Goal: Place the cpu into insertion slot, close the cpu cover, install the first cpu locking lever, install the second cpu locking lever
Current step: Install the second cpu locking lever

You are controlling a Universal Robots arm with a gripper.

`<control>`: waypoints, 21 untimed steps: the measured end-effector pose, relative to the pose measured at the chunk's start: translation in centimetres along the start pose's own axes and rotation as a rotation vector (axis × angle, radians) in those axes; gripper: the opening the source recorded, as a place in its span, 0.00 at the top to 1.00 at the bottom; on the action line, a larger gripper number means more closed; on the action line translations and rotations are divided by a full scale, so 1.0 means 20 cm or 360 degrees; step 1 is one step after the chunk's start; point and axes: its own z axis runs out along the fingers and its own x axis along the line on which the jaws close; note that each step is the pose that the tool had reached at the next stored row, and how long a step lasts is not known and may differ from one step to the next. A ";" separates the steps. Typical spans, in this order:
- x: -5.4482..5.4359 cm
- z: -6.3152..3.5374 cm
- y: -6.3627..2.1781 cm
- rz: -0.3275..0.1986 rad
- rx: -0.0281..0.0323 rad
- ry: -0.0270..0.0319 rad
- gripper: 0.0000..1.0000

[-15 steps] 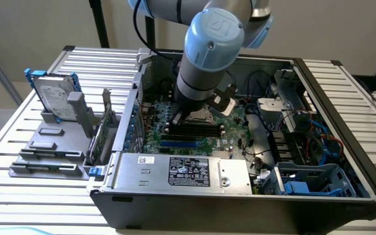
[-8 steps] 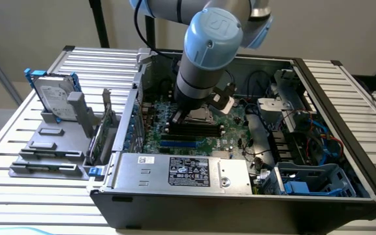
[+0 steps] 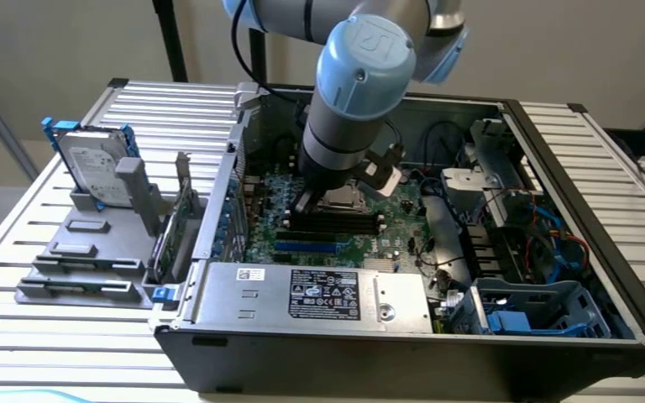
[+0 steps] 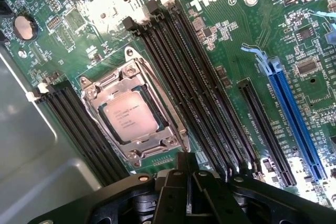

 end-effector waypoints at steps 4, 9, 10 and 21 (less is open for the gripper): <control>0.00 0.012 0.004 0.0002 -0.00001 -0.00082 0.89; -0.01 0.030 0.009 0.0003 -0.00011 -0.00124 0.89; -0.01 0.032 0.009 0.0003 -0.00014 -0.00132 0.89; 0.01 0.066 -0.001 0.0006 -0.00072 -0.00270 0.89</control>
